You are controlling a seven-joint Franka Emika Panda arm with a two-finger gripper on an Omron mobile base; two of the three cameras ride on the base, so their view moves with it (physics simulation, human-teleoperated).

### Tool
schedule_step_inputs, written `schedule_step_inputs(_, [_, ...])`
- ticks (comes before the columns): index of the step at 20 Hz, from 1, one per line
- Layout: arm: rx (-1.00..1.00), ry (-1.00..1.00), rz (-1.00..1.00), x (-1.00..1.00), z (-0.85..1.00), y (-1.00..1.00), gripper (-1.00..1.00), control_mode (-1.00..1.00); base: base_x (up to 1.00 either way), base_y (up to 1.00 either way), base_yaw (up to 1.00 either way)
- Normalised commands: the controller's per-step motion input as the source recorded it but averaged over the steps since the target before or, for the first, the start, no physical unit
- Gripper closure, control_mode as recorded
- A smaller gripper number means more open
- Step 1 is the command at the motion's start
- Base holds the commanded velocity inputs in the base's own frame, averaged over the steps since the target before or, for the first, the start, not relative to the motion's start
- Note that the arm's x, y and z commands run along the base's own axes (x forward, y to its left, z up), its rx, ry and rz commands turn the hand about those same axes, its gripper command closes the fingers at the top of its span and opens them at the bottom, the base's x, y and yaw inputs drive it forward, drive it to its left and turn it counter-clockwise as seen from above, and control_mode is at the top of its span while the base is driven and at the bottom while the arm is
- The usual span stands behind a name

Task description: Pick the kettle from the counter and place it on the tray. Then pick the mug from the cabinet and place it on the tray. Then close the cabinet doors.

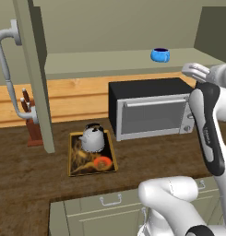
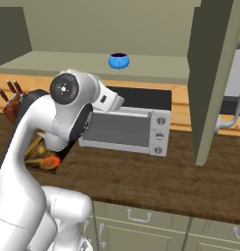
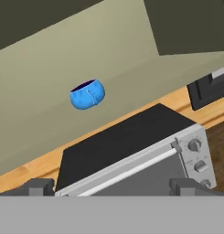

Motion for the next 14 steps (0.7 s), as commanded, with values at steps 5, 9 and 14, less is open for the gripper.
schedule_step_inputs(5, [0.0,0.02,0.0,0.01,0.0,0.0,-1.0,-1.0,0.0,0.0,0.0])
schedule_step_inputs(9, [0.0,-0.05,0.0,0.0,0.22,-0.18,-1.0,-1.0,0.0,0.0,0.0])
schedule_step_inputs(14, [0.0,-0.07,0.0,0.0,0.51,-0.09,-1.0,-1.0,0.0,0.0,0.0])
